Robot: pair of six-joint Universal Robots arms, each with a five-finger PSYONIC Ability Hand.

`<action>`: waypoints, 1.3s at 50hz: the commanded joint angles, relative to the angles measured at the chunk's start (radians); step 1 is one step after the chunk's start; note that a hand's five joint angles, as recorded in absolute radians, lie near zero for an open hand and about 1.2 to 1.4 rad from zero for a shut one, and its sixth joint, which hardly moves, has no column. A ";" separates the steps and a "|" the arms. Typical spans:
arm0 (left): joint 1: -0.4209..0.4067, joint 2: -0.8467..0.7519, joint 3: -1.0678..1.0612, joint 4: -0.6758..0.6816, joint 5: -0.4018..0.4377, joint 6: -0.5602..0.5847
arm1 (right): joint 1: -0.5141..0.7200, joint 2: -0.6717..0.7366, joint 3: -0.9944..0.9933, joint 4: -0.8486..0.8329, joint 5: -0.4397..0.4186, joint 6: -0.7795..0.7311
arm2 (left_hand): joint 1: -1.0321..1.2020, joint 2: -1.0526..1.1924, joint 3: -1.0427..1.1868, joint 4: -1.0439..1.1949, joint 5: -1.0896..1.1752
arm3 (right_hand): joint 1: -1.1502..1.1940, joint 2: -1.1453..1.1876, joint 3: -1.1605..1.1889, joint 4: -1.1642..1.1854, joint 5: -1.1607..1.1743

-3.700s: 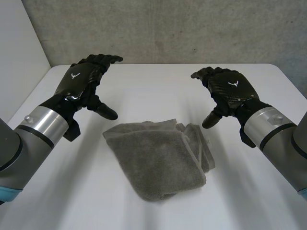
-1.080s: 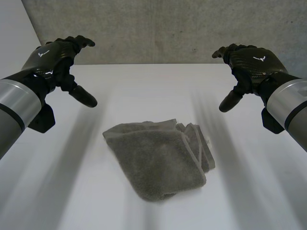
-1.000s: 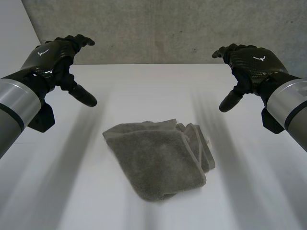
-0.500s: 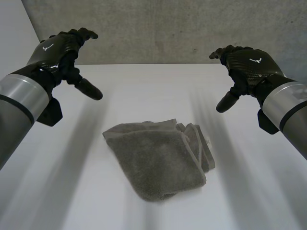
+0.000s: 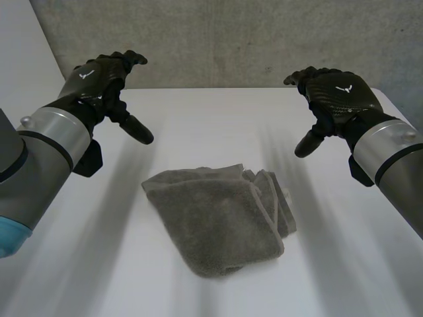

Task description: Fold the towel.

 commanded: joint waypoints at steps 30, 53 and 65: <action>-0.248 -0.465 0.113 0.059 0.299 0.522 | -0.065 0.404 0.203 -0.285 -0.287 -0.417 | 0.567 0.570 0.579 0.561 0.432 | 0.456 0.440 0.442 0.437 0.449; -0.127 -0.051 -0.094 -0.042 0.213 0.513 | -0.078 0.051 0.048 0.311 -0.463 -0.505 | 1.134 1.136 1.146 1.127 0.999 | 1.172 1.156 1.159 1.154 1.166; -0.121 -0.137 -0.126 -0.031 0.207 0.526 | -0.065 0.217 -0.090 0.442 -0.448 -0.643 | 1.134 1.136 1.146 1.127 0.999 | 1.172 1.156 1.159 1.154 1.166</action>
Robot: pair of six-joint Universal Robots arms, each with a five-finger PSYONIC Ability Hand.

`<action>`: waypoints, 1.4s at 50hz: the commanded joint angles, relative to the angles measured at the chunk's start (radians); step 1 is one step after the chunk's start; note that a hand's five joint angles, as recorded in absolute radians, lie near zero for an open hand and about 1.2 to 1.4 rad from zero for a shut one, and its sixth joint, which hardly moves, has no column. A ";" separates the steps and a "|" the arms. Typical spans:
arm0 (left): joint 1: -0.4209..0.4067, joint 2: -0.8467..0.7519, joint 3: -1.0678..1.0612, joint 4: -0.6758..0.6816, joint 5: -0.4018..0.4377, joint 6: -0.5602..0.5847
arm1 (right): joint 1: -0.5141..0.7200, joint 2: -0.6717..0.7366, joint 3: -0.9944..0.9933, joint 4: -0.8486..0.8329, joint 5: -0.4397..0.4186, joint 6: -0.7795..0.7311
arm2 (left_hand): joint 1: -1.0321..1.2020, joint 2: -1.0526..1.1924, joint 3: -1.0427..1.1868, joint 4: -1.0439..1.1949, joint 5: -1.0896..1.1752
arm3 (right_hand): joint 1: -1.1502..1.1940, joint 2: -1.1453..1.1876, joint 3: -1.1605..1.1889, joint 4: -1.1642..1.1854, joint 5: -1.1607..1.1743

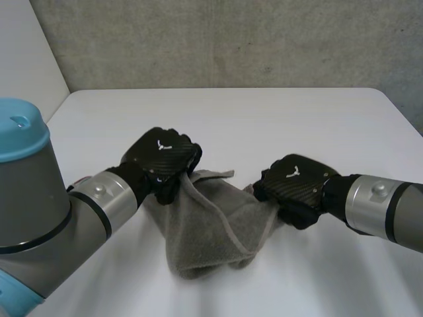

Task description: Fold the towel.

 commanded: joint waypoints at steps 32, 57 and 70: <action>0.023 -0.015 -0.021 0.214 -0.209 -0.210 | 0.157 0.050 -0.080 -0.432 0.264 0.135 | -0.019 -0.071 -0.132 -0.111 -0.242 | 0.093 0.101 0.071 0.071 0.083; 0.038 0.088 -0.341 0.228 -0.202 -0.087 | 0.126 0.058 -0.008 -0.242 0.232 0.150 | -0.019 -0.071 -0.132 -0.111 -0.242 | -0.910 -0.902 -0.932 -0.932 -0.920; 0.053 0.086 -0.332 0.228 -0.201 -0.090 | 0.039 0.126 0.066 -0.349 0.247 0.077 | -0.019 -0.071 -0.132 -0.111 -0.242 | -0.893 -0.884 -0.914 -0.914 -0.902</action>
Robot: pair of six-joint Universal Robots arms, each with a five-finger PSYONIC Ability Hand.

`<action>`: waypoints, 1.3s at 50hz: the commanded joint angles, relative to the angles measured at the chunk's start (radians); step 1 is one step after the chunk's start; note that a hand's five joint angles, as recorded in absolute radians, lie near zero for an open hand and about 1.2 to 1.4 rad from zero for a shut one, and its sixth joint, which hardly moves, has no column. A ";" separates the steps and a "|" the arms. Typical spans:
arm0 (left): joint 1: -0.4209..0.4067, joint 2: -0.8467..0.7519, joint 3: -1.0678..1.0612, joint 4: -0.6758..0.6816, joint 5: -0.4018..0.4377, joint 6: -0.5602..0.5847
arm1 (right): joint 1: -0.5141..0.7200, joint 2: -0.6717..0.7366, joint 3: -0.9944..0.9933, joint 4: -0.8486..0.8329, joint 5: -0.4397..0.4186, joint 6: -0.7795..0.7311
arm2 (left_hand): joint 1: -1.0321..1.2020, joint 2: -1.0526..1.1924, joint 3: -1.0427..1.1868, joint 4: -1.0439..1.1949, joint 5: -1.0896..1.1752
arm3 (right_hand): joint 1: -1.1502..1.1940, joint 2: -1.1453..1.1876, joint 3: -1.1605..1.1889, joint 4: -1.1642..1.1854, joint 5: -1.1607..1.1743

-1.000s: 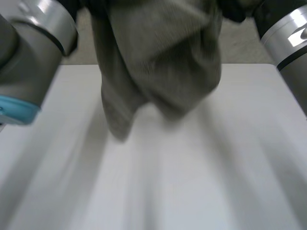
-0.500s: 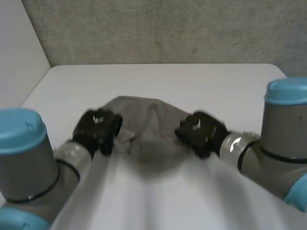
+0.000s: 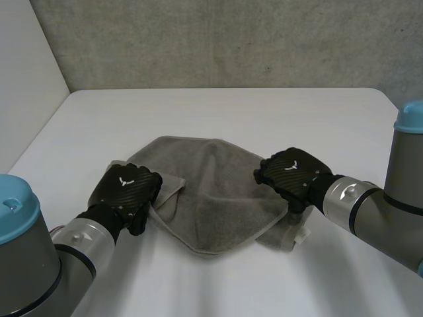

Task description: Fold the towel.

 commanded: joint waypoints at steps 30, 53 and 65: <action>0.069 0.055 0.055 -0.012 -0.004 -0.004 | -0.119 0.078 -0.135 -0.005 -0.031 0.192 | -0.023 -0.073 -0.139 -0.111 -0.249 | 0.962 0.973 0.970 0.976 1.003; 0.161 0.122 0.137 -0.147 0.082 -0.002 | -0.145 -0.115 -0.233 0.445 -0.101 -0.338 | -0.023 -0.073 -0.139 -0.111 -0.249 | 0.962 0.973 0.970 0.976 1.003; 0.150 -0.240 0.595 -0.151 0.065 -0.008 | 0.079 0.201 -0.686 0.161 0.261 -0.346 | -0.023 -0.073 -0.139 -0.111 -0.249 | 0.962 0.973 0.970 0.976 1.003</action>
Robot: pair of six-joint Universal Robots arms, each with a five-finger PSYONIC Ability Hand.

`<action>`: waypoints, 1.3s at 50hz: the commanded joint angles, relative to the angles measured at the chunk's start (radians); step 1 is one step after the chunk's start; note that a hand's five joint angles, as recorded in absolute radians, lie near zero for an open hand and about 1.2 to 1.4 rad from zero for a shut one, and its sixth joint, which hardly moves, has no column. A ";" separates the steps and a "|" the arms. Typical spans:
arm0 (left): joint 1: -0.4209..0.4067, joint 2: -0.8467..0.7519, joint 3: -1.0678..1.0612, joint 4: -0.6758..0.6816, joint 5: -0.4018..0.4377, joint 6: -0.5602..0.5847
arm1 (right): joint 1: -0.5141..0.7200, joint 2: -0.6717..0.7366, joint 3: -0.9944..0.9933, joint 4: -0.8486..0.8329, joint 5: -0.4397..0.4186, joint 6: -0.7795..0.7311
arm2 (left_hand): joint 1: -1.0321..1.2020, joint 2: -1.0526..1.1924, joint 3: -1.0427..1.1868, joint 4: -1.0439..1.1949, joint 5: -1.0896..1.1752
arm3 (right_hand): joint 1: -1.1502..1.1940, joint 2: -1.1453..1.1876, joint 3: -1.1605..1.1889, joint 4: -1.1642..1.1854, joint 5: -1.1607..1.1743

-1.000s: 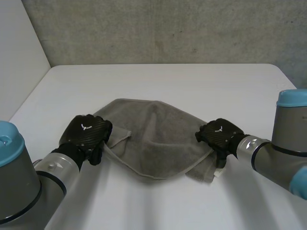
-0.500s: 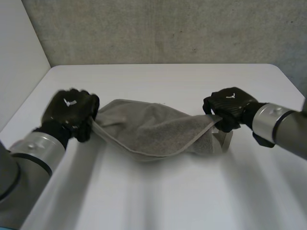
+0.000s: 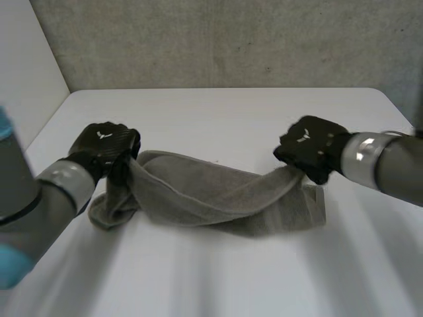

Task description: Fold the towel.

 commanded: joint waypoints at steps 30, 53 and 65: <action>0.066 -0.083 0.196 0.229 -0.060 -0.184 | 0.103 0.165 -0.304 -0.413 0.109 0.209 | -0.023 -0.073 -0.140 -0.111 -0.249 | 0.085 0.102 0.075 0.067 0.077; 0.068 -0.034 -0.231 0.220 -0.025 -0.023 | 0.074 0.127 0.178 -0.410 0.068 0.335 | -0.023 -0.073 -0.140 -0.111 -0.249 | -1.137 -1.120 -1.147 -1.155 -1.145; 0.069 0.037 -0.252 0.221 -0.025 -0.023 | 0.040 0.087 0.224 -0.407 0.069 0.642 | -0.023 -0.073 -0.140 -0.111 -0.249 | -1.137 -1.120 -1.147 -1.155 -1.145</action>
